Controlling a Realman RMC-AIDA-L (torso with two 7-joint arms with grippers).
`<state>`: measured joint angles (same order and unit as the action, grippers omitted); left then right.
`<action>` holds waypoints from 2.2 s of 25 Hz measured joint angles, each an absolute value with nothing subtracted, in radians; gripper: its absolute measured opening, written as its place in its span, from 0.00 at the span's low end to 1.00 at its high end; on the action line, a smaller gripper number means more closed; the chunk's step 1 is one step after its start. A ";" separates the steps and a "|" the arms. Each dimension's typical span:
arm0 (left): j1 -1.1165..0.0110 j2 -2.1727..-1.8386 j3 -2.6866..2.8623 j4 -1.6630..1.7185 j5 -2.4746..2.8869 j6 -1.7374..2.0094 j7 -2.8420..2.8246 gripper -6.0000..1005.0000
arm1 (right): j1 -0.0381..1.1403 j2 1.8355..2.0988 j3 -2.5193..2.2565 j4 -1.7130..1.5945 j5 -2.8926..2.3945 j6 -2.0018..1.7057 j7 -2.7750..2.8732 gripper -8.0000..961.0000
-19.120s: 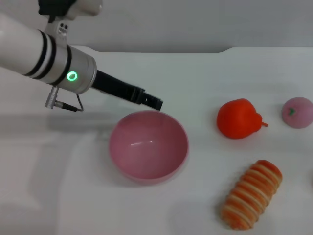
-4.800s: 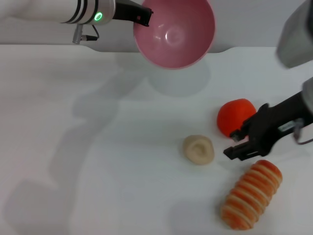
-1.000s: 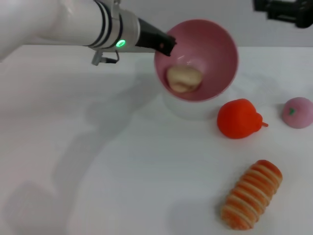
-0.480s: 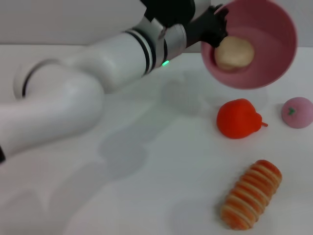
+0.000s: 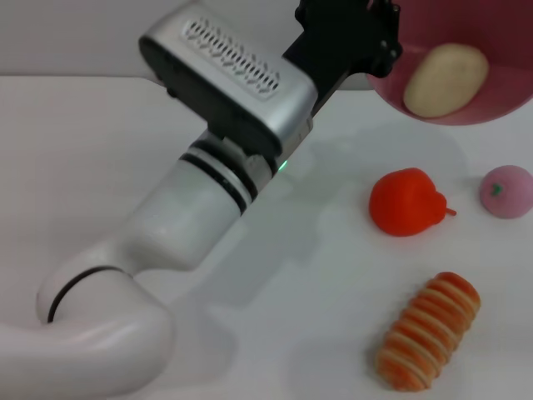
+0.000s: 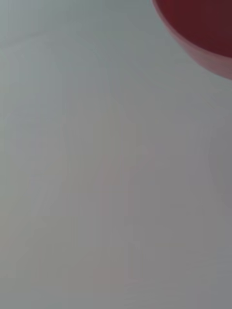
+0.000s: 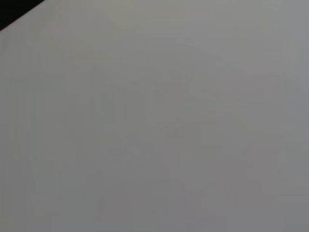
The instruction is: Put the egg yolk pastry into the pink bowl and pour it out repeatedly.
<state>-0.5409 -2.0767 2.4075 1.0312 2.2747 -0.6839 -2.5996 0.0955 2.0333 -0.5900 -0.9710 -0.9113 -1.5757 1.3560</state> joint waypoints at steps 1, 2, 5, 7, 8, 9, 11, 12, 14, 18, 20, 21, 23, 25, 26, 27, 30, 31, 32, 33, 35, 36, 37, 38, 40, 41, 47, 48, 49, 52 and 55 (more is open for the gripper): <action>-0.541 -2.077 2.408 1.031 2.275 -0.684 -2.600 0.04 | 0.098 2.031 -0.590 -0.977 -0.911 -1.579 1.359 0.54; -0.538 -2.077 2.423 1.021 2.274 -0.722 -2.603 0.04 | 0.100 2.030 -0.590 -0.984 -0.911 -1.585 1.361 0.54; -0.528 -2.077 2.445 1.007 2.273 -0.784 -2.611 0.04 | 0.109 2.029 -0.589 -0.998 -0.911 -1.594 1.364 0.54; -0.526 -2.077 2.448 1.004 2.273 -0.794 -2.611 0.04 | 0.117 2.029 -0.588 -0.999 -0.911 -1.596 1.369 0.54; -0.524 -2.077 2.450 1.001 2.274 -0.803 -2.611 0.04 | 0.122 2.029 -0.587 -0.999 -0.911 -1.596 1.371 0.54; -0.523 -2.077 2.453 0.997 2.275 -0.813 -2.611 0.04 | 0.126 2.029 -0.587 -0.999 -0.911 -1.596 1.372 0.54; -0.521 -2.077 2.478 0.977 2.276 -0.878 -2.611 0.04 | 0.133 2.031 -0.586 -0.999 -0.910 -1.597 1.372 0.54; -0.520 -2.077 2.490 0.966 2.277 -0.913 -2.611 0.04 | 0.133 2.033 -0.586 -0.999 -0.910 -1.598 1.372 0.54; -0.520 -2.077 2.517 0.945 2.276 -0.990 -2.611 0.04 | 0.134 2.037 -0.586 -0.999 -0.910 -1.601 1.372 0.54; -0.514 -2.077 2.523 0.938 2.281 -1.031 -2.611 0.04 | 0.133 2.050 -0.586 -1.010 -0.909 -1.604 1.372 0.54; -0.513 -2.077 2.526 0.934 2.282 -1.045 -2.611 0.04 | 0.133 2.057 -0.586 -1.012 -0.909 -1.606 1.372 0.54; -0.511 -2.077 2.530 0.928 2.283 -1.061 -2.611 0.04 | 0.133 2.061 -0.586 -1.014 -0.909 -1.607 1.373 0.54; -0.510 -2.076 2.531 0.923 2.284 -1.084 -2.610 0.04 | 0.131 2.065 -0.586 -1.018 -0.908 -1.607 1.372 0.54; -0.507 -2.075 2.531 0.923 2.284 -1.098 -2.608 0.04 | 0.129 2.066 -0.586 -1.021 -0.908 -1.608 1.372 0.54; -0.494 -2.071 2.527 0.923 2.285 -1.143 -2.609 0.04 | 0.127 2.066 -0.587 -1.022 -0.908 -1.608 1.373 0.54; -0.492 -2.070 2.526 0.923 2.284 -1.153 -2.611 0.04 | 0.126 2.067 -0.589 -1.026 -0.908 -1.608 1.373 0.54; -0.486 -2.068 2.525 0.923 2.285 -1.179 -2.614 0.04 | 0.122 2.071 -0.589 -1.035 -0.907 -1.608 1.373 0.54; -0.485 -2.068 2.527 0.923 2.286 -1.200 -2.612 0.04 | 0.121 2.072 -0.589 -1.036 -0.906 -1.608 1.373 0.54; -0.485 -2.068 2.527 0.923 2.286 -1.206 -2.611 0.04 | 0.121 2.072 -0.589 -1.036 -0.906 -1.608 1.373 0.54; -0.485 -2.068 2.527 0.923 2.286 -1.215 -2.611 0.04 | 0.121 2.072 -0.589 -1.036 -0.905 -1.608 1.373 0.54; -0.484 -2.068 2.526 0.920 2.287 -1.240 -2.613 0.04 | 0.121 2.072 -0.589 -1.036 -0.905 -1.608 1.373 0.54; -0.484 -2.068 2.526 0.919 2.287 -1.252 -2.616 0.04 | 0.121 2.072 -0.589 -1.036 -0.905 -1.608 1.373 0.54; -0.484 -2.067 2.526 0.918 2.287 -1.263 -2.618 0.04 | 0.121 2.072 -0.587 -1.036 -0.904 -1.608 1.373 0.54; -0.484 -2.067 2.528 0.917 2.291 -1.272 -2.619 0.04 | 0.122 2.072 -0.587 -1.036 -0.904 -1.608 1.373 0.54; -0.484 -2.068 2.530 0.915 2.305 -1.279 -2.617 0.04 | 0.123 2.072 -0.586 -1.036 -0.903 -1.608 1.373 0.54; -0.483 -2.069 2.530 0.914 2.311 -1.280 -2.617 0.04 | 0.124 2.072 -0.586 -1.036 -0.902 -1.608 1.373 0.54; -0.478 -2.068 2.529 0.915 2.324 -1.287 -2.621 0.04 | 0.130 2.071 -0.586 -1.036 -0.902 -1.608 1.373 0.54; -0.478 -2.068 2.529 0.915 2.324 -1.287 -2.621 0.04 | 0.131 2.071 -0.586 -1.036 -0.902 -1.608 1.373 0.54; -0.478 -2.068 2.529 0.915 2.324 -1.287 -2.621 0.04 | 0.132 2.071 -0.586 -1.036 -0.902 -1.608 1.373 0.54; -0.484 -2.070 2.531 0.914 2.335 -1.269 -2.621 0.04 | 0.137 2.071 -0.586 -1.036 -0.903 -1.608 1.373 0.54; -0.488 -2.069 2.526 0.916 2.335 -1.231 -2.621 0.04 | 0.141 2.071 -0.587 -1.034 -0.906 -1.607 1.373 0.54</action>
